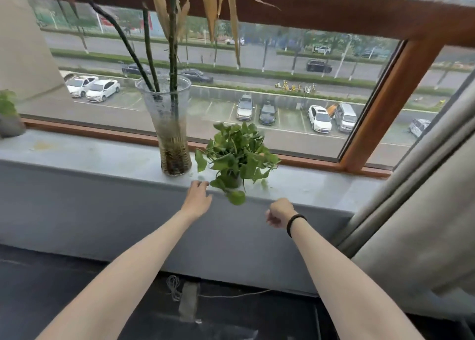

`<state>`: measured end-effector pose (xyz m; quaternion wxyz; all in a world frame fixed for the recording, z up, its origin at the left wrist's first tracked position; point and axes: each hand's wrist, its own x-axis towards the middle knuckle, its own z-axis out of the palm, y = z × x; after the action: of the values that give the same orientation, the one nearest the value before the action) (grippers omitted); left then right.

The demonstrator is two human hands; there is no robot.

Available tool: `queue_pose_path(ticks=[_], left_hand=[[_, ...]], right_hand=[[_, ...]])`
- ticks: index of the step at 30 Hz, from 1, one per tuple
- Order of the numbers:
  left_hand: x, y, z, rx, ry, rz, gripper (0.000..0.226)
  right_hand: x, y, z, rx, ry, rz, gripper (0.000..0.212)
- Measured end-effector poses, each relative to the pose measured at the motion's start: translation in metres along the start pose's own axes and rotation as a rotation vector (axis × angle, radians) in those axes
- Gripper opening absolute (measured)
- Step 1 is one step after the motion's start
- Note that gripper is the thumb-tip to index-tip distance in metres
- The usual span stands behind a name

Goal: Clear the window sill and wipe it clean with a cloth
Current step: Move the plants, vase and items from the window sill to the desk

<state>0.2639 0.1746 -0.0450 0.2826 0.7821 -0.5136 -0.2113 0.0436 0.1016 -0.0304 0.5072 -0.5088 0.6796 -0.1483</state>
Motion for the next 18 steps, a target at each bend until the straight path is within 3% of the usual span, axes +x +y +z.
queue_pose_path(ticks=[3, 10, 12, 15, 18], left_hand=[[0.020, 0.002, 0.004, -0.082, -0.018, -0.052, 0.048], [0.068, 0.009, 0.008, -0.216, 0.044, -0.106, 0.044], [0.079, 0.008, 0.011, -0.248, -0.043, -0.081, 0.045], [0.089, 0.014, 0.016, -0.440, -0.127, -0.113, 0.048], [0.094, 0.022, 0.016, -0.651, -0.171, -0.216, 0.041]], right_hand=[[0.024, -0.007, 0.003, 0.086, 0.077, -0.151, 0.021], [0.035, -0.048, 0.038, 0.010, 0.026, -0.498, 0.023], [0.042, -0.051, 0.044, 0.068, 0.000, -0.533, 0.010], [0.053, -0.051, 0.047, 0.099, -0.016, -0.548, 0.032], [0.064, -0.052, 0.049, 0.117, -0.003, -0.568, 0.028]])
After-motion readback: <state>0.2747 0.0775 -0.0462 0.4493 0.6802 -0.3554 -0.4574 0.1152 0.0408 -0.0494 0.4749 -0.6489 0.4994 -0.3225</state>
